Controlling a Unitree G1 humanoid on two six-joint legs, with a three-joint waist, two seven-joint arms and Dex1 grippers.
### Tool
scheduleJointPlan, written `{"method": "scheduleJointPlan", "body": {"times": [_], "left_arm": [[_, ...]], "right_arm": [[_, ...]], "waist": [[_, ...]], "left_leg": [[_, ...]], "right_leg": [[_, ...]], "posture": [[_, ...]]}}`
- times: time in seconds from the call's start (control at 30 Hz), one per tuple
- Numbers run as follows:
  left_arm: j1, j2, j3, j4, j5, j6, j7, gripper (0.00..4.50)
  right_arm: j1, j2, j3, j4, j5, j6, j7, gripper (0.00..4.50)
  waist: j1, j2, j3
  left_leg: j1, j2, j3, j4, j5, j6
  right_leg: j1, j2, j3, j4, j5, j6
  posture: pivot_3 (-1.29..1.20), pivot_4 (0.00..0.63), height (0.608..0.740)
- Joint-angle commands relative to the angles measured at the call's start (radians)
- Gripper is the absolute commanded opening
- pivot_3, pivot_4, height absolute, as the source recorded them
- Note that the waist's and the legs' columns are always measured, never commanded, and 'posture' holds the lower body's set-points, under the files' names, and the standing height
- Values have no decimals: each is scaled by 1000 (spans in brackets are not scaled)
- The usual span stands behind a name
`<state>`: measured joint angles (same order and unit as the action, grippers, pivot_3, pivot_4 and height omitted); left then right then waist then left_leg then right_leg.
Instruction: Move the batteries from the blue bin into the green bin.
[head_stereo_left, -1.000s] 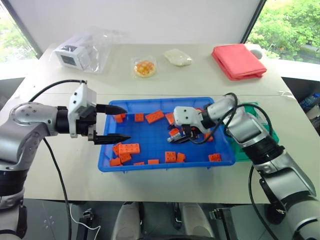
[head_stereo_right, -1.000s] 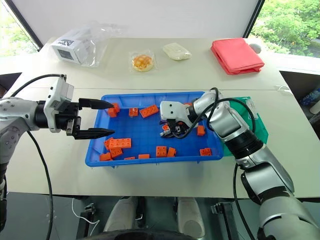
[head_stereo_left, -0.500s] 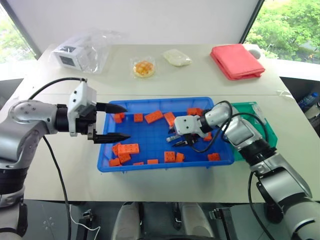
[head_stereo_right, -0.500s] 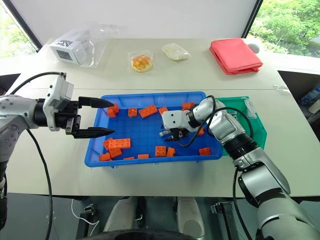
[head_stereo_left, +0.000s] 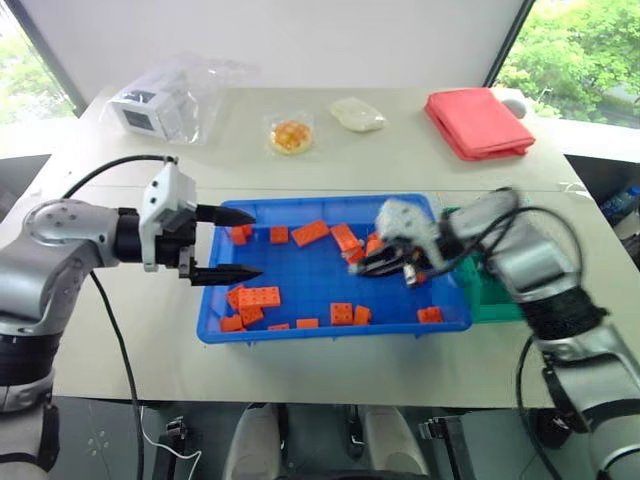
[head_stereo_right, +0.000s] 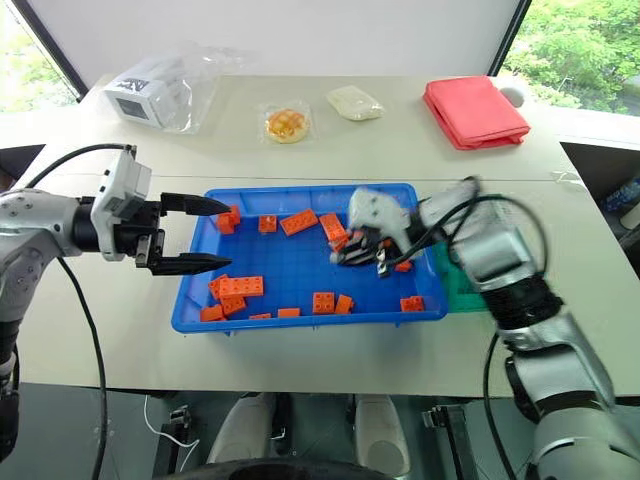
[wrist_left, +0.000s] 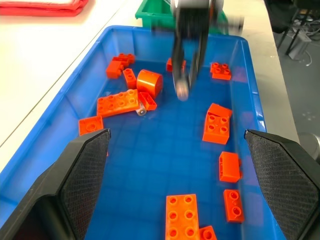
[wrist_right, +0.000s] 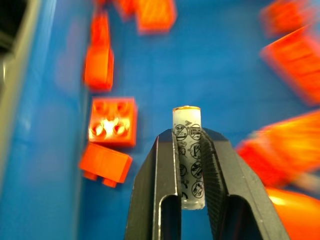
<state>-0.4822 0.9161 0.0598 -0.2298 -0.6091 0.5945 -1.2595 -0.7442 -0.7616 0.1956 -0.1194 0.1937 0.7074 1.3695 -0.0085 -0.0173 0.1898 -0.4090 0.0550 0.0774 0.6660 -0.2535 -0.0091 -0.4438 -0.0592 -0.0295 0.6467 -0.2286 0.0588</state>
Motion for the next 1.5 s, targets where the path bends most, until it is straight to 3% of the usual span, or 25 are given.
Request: {"method": "scheduleJointPlan", "body": {"times": [0.03, 0.2, 0.3, 0.47, 0.77, 1.0, 1.23, 1.43, 1.5], "left_arm": [[-26, -10, -3, 17, 10, -34, -13, 4500], [-54, -33, -33, 56, 26, -60, -33, 4500], [-75, -46, -51, 77, 35, -73, -42, 4500], [-97, -61, -64, 96, 46, -83, -53, 4500], [-85, -50, -49, 83, 47, -75, -53, 4500], [-49, -24, -19, 47, 37, -60, -35, 4500], [6, -13, 15, 1, 20, -47, -7, 4500], [26, -10, 31, -19, 8, -36, 13, 4500], [29, -12, 34, -24, 8, -33, 17, 4500]], "right_arm": [[-7, -131, -175, -30, 74, 117, -26, 220], [122, -305, -259, 36, 57, 106, -66, 220], [180, -333, -268, 57, 43, 86, -115, 1451], [91, -269, -228, 71, 44, 79, -202, 3940], [-130, 2, -9, 34, 64, 192, -274, 3940], [-153, 215, 160, 122, -37, 331, -484, 3940], [-169, 327, 212, 227, -95, 324, -603, 3940], [-161, 345, 246, 285, -127, 261, -614, 3940], [-159, 348, 242, 295, -129, 247, -616, 3444]], "waist": [[1, 0, 0], [-1, -1, 0], [-8, -1, 0], [-16, 0, 1], [-4, 0, 1], [-4, 0, 1], [-6, 0, 1], [-7, -1, 1], [-7, -1, 1]], "left_leg": [[0, 0, 0, 0, 0, 0], [0, -1, 0, -1, 0, 0], [0, -2, 1, -1, 0, 0], [1, -1, 1, -1, 0, 0], [0, 0, 0, -1, 0, 0], [-2, -2, 1, 0, 0, 0], [-2, -2, 0, 0, 0, 0], [-2, -2, 0, -1, 0, 0], [-2, -2, 0, -1, 0, 0]], "right_leg": [[0, -1, 0, 0, -1, -1], [0, -2, 0, -1, -2, -2], [0, -2, 1, -1, -2, -2], [-1, 0, 2, 0, -1, 0], [-1, 1, 2, 0, -1, 1], [-2, -2, 1, 0, 0, 1], [-1, -2, 1, 0, 0, 1], [-2, -2, 1, 0, 0, 1], [-2, -1, 1, 0, 0, 1]], "posture": [[0, 150, 734], [0, 150, 734], [0, 150, 734], [0, 150, 734], [0, 150, 734], [0, 150, 734], [0, 150, 734], [0, 150, 734], [0, 150, 734]]}}
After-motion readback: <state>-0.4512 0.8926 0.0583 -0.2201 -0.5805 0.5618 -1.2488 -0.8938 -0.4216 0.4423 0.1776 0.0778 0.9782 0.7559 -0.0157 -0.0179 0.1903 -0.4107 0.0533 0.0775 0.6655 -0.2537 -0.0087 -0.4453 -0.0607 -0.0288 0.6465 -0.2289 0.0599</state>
